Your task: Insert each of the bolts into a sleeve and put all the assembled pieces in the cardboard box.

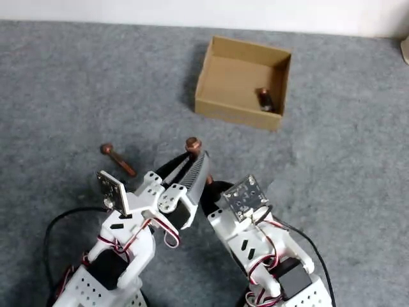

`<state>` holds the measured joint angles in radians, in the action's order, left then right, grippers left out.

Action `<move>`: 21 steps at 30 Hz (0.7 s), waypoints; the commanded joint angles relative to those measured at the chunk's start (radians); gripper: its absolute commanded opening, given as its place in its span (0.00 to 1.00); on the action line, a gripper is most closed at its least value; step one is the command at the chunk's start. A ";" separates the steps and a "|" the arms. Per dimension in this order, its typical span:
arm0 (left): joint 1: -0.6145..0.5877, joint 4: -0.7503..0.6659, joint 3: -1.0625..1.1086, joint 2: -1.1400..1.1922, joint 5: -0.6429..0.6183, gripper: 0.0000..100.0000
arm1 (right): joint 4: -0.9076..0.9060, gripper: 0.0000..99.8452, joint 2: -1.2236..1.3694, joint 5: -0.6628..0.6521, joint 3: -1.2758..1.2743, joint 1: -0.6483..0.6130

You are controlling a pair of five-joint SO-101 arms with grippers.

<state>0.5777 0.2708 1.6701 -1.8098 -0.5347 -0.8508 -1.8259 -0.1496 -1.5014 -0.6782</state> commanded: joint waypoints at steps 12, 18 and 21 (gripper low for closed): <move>0.021 0.032 -0.028 0.010 0.000 0.00 | 0.024 0.00 -0.013 -0.012 0.131 0.054; 0.022 0.032 -0.019 0.010 -0.052 0.00 | 0.025 0.00 -0.012 -0.012 0.157 0.005; 0.041 0.034 -0.018 0.010 -0.054 0.00 | 0.025 0.00 -0.012 -0.012 0.157 0.005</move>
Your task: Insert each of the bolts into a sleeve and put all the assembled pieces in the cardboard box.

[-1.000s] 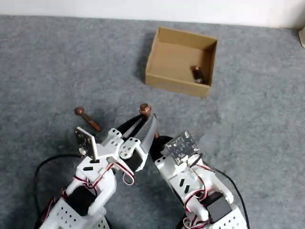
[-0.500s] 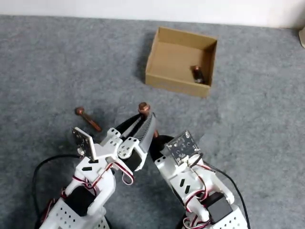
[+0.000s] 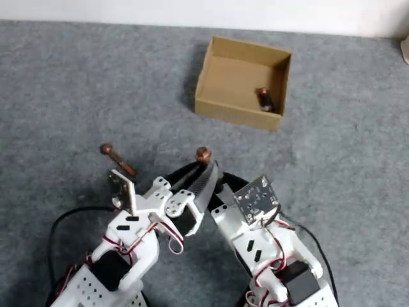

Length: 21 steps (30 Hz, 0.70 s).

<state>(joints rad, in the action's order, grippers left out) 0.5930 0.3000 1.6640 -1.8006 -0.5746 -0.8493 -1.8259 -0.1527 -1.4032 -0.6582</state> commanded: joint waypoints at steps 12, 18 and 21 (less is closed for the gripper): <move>0.024 0.058 -0.022 0.001 0.028 0.13 | 0.022 0.00 -0.012 -0.009 0.053 -0.010; 0.045 0.230 -0.104 0.001 0.063 0.37 | 0.019 0.00 -0.012 -0.009 0.048 -0.010; 0.038 0.275 -0.147 -0.007 0.040 0.35 | 0.019 0.00 -0.012 -0.009 0.025 -0.010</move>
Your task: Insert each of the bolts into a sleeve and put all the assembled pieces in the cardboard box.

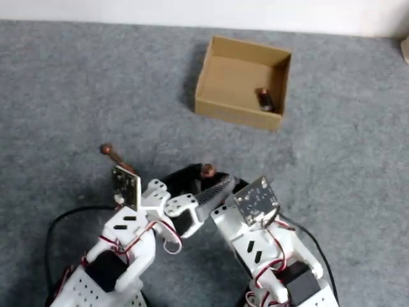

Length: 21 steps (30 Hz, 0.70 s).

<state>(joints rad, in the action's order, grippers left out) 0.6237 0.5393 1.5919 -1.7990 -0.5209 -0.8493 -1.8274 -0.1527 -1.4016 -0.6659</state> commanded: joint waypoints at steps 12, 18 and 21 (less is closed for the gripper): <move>-0.236 0.081 -0.239 -0.010 -0.054 0.34 | 0.025 0.00 -0.010 -0.009 -0.047 0.068; -0.289 0.100 -0.180 -0.001 -0.049 0.31 | 0.025 0.00 -0.010 -0.009 -0.050 0.128; -0.329 0.101 -0.153 -0.001 -0.014 0.17 | 0.025 0.00 -0.010 -0.009 -0.050 0.142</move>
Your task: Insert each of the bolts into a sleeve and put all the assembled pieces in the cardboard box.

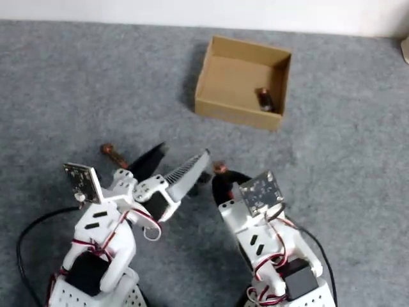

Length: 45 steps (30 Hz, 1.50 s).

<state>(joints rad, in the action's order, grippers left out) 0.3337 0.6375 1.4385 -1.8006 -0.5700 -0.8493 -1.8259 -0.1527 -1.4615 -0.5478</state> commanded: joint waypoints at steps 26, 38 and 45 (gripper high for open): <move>-0.314 -0.192 -0.404 1.241 0.569 0.01 | 0.117 0.00 1.751 -0.011 1.425 0.367; -0.334 -0.196 -0.526 1.443 0.546 0.01 | -0.449 0.01 2.842 -0.005 2.924 0.404; -0.334 -0.196 -0.526 1.443 0.545 0.01 | -0.573 0.01 3.036 -0.009 3.235 0.392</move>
<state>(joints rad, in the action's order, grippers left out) 0.0069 0.4611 0.9582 -0.3552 -0.0192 -1.3955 1.2198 -0.1527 1.5996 -0.1488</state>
